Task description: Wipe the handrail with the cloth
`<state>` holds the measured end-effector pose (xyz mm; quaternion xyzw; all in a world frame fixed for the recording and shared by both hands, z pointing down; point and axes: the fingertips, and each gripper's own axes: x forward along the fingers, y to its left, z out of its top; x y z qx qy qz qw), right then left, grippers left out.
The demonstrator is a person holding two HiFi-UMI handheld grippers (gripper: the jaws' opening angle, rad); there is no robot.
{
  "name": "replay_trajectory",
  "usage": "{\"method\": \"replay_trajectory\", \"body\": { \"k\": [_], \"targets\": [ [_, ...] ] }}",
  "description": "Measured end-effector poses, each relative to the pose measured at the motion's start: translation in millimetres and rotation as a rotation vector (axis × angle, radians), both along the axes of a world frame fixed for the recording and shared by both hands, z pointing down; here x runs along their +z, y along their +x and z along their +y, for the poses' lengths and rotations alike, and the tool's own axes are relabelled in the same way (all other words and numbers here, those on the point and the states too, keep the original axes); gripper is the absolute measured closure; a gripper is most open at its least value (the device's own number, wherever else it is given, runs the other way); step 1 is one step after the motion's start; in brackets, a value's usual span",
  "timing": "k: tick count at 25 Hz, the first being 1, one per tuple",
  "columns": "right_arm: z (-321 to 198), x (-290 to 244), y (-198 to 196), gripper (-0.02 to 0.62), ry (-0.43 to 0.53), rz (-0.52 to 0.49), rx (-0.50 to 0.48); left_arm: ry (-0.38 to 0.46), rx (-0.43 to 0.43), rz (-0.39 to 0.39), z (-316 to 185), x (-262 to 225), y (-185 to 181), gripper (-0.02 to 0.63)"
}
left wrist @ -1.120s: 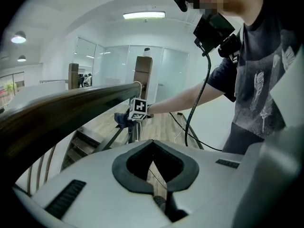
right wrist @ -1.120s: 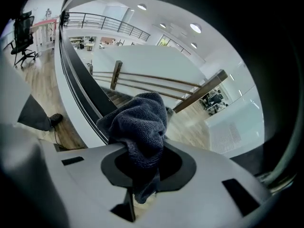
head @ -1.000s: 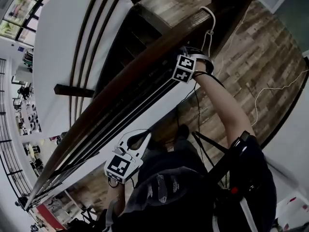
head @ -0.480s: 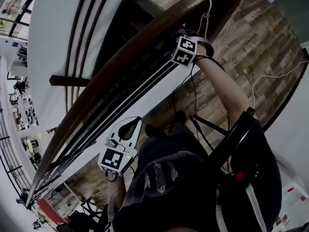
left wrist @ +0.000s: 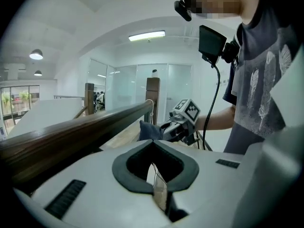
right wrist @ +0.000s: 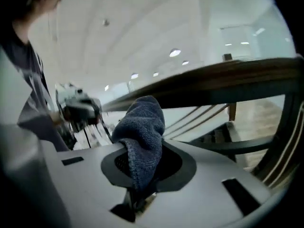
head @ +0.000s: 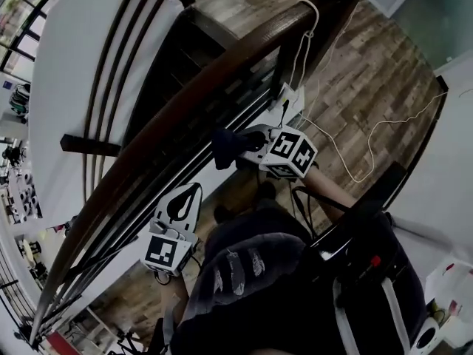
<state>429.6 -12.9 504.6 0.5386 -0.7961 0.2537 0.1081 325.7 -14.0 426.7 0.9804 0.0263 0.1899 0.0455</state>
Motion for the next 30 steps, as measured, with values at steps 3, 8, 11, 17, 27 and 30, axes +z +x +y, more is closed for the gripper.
{"method": "replay_trajectory", "body": {
  "k": [3,8,11,17,27,30],
  "targets": [
    [-14.7,-63.2,-37.0,0.543,0.222,-0.254,0.075,-0.007,0.007,0.064,-16.8,-14.2,-22.7,0.598],
    [-27.3,-126.3,-93.3,0.543,0.381,-0.284,0.006,-0.048,0.055,0.142,-28.6,-28.1,-57.2,0.598],
    [-24.2,-125.7,-109.8,0.543,0.371,-0.320,-0.020,-0.070,0.081,0.127,-25.0,-17.5,-64.5,0.598],
    [22.2,-107.7,-162.9,0.543,0.335,-0.319,-0.165,-0.065,0.074,0.077,4.3,0.8,-85.9,0.598],
    [125.1,-122.5,-186.8,0.543,0.368,-0.416,-0.259,-0.054,-0.015,0.051,107.9,-18.7,-131.4,0.598],
    [153.6,-117.7,-174.7,0.543,0.354,-0.420,-0.275,-0.022,-0.016,0.024,139.3,-12.8,-124.4,0.598]
  ]
}}
